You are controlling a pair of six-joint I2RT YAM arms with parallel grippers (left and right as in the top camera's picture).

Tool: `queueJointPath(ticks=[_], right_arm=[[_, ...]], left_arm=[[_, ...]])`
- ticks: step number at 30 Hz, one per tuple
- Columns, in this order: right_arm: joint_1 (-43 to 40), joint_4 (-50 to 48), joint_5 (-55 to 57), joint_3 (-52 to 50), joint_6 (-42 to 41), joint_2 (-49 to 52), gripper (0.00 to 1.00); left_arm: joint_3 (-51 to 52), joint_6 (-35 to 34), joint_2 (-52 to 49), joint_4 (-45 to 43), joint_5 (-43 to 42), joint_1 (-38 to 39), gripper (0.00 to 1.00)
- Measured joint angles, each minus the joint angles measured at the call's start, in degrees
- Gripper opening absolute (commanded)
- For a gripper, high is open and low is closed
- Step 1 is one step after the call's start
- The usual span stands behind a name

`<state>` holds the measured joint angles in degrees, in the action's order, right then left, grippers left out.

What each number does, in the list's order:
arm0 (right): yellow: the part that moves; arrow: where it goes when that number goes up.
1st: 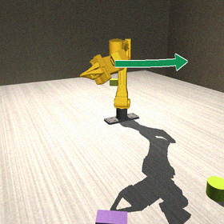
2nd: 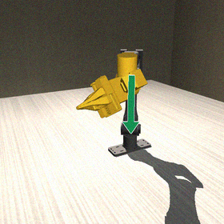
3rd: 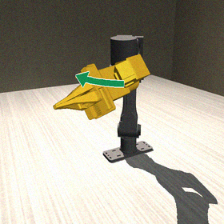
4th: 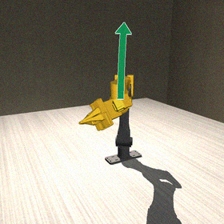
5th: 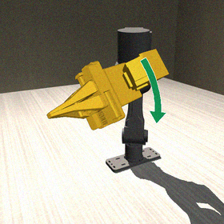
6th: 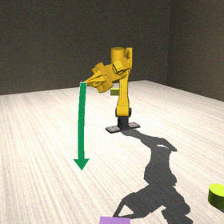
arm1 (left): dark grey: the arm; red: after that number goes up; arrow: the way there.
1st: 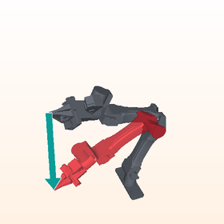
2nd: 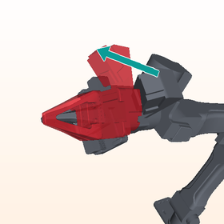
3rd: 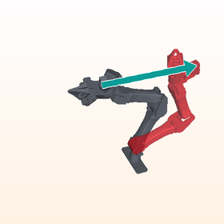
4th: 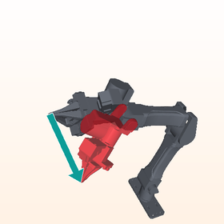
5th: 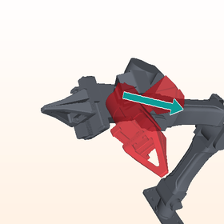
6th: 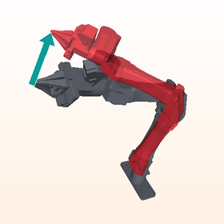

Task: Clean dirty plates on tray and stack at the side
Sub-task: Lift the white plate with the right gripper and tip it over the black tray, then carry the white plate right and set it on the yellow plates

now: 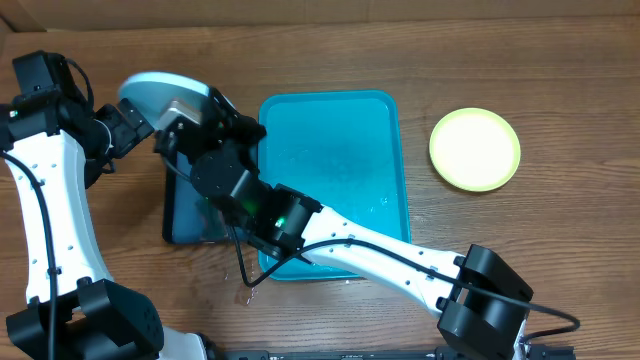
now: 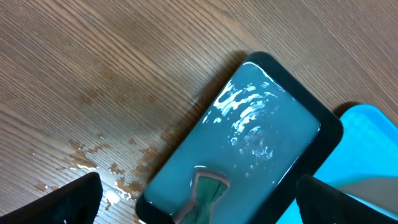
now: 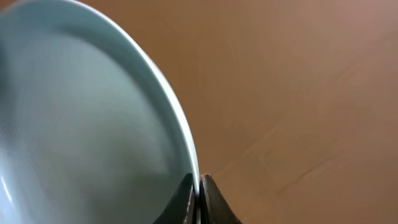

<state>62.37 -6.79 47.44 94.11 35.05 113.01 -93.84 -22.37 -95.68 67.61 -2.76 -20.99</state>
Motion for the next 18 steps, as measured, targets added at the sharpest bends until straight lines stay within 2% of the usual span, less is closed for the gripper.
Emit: queueJointPath(ticks=[5, 8, 13, 18], right_arm=[[-2.12, 22.14, -5.46, 0.2, -20.33, 0.09, 0.04], [-4.31, 30.08, -12.17, 0.09, -32.92, 0.11, 0.04], [-8.37, 31.78, -18.21, 0.07, -46.58, 0.11, 0.04], [-13.51, 33.66, -21.03, 0.07, -52.7, -0.15, 0.04]], left_arm=[[-0.02, 0.0, 0.0, -0.04, 0.04, 0.0, 1.0], [-0.02, 0.0, 0.0, -0.04, 0.04, 0.0, 1.0], [-0.02, 0.0, 0.0, -0.04, 0.04, 0.0, 1.0], [-0.02, 0.0, 0.0, -0.04, 0.04, 0.0, 1.0]])
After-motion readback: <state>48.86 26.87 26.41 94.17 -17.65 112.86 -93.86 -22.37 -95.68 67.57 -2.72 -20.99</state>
